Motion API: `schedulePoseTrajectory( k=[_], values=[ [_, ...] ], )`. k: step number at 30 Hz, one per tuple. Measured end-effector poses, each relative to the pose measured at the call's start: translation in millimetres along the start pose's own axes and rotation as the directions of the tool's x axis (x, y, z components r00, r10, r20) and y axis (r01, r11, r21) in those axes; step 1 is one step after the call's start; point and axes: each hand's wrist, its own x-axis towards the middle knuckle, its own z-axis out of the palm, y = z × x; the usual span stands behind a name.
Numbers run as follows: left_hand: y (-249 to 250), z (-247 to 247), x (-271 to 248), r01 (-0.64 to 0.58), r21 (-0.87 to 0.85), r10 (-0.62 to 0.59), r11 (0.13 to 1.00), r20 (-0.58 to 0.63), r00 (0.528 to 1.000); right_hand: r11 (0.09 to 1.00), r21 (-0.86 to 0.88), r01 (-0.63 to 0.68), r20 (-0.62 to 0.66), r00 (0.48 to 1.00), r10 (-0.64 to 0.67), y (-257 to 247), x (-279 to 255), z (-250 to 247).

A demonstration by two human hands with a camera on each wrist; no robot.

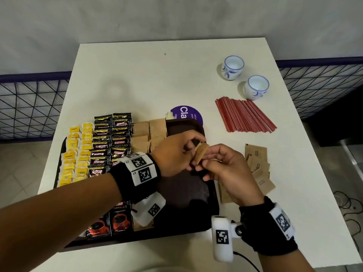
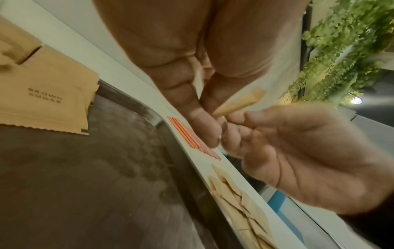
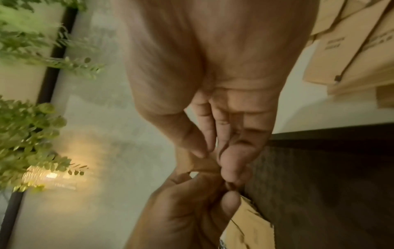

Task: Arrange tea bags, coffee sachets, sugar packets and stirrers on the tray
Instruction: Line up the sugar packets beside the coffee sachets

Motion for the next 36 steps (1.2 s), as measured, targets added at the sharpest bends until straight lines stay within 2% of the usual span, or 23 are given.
schedulePoseTrajectory(
  k=[3, 7, 10, 12, 15, 17, 21, 24, 27, 29, 31, 33, 36],
  values=[
    [-4.4, 8.6, -3.4, -0.008, 0.024, 0.009, 1.000, -0.076, 0.997, 0.999, -0.033, 0.032, -0.014, 0.999, -0.032, -1.8, -0.7, 3.6],
    [-7.2, 13.9, -4.6, 0.064, -0.023, -0.065, 0.998, -0.030, 0.997, 0.988, -0.134, 0.072, -0.152, 0.984, -0.092, 0.4, 2.9, 4.2],
    [-7.4, 12.6, -2.9, 0.046, 0.063, -0.040, 0.997, -0.087, 0.995, 0.989, -0.138, 0.056, -0.066, 0.996, -0.065, -6.9, 1.2, 7.3],
    [-6.3, 11.9, -2.1, 0.057, 0.127, -0.041, 0.990, -0.121, 0.992, 0.976, -0.202, 0.079, -0.047, 0.995, -0.090, -7.2, 1.6, 10.8],
    [-4.0, 9.6, -2.0, -0.002, 0.167, 0.025, 0.986, -0.139, 0.990, 0.897, -0.424, 0.128, -0.089, 0.979, -0.182, -3.3, 7.4, 4.7],
    [-2.1, 6.1, -1.3, -0.054, 0.168, 0.078, 0.984, -0.137, 0.988, 0.824, -0.549, 0.136, -0.047, 0.980, -0.194, -3.5, 9.8, -3.2],
    [1.9, -3.9, 2.4, -0.048, 0.153, 0.063, 0.987, -0.094, 0.994, 0.783, -0.599, 0.171, 0.002, 0.977, -0.212, -9.3, 6.8, -8.4],
    [-2.9, -24.8, 3.5, 0.014, 0.258, -0.003, 0.966, -0.046, 0.999, 0.769, -0.635, 0.075, -0.094, 0.981, -0.173, -8.0, 2.4, -29.6],
    [-10.9, -53.6, -2.1, 0.092, 0.336, -0.076, 0.937, -0.061, 0.995, 0.673, -0.736, -0.073, -0.241, 0.957, -0.160, 3.3, -5.6, -71.0],
    [-16.3, -66.2, -6.2, 0.148, 0.366, -0.126, 0.919, -0.084, 0.988, 0.611, -0.756, -0.234, -0.332, 0.942, -0.051, 13.1, -14.5, -95.0],
    [-20.8, -72.5, -8.3, 0.209, 0.379, -0.184, 0.901, -0.101, 0.978, 0.568, -0.753, -0.332, -0.381, 0.924, 0.035, 23.4, -22.2, -108.9],
    [-24.8, -75.5, -8.2, 0.230, 0.426, -0.216, 0.875, -0.081, 0.973, 0.554, -0.746, -0.369, -0.404, 0.912, 0.062, 32.2, -24.8, -114.1],
    [-27.0, -77.2, -8.4, 0.204, 0.488, -0.226, 0.848, -0.014, 0.974, 0.567, -0.744, -0.355, -0.401, 0.915, 0.046, 41.1, -22.4, -114.4]
  ],
)
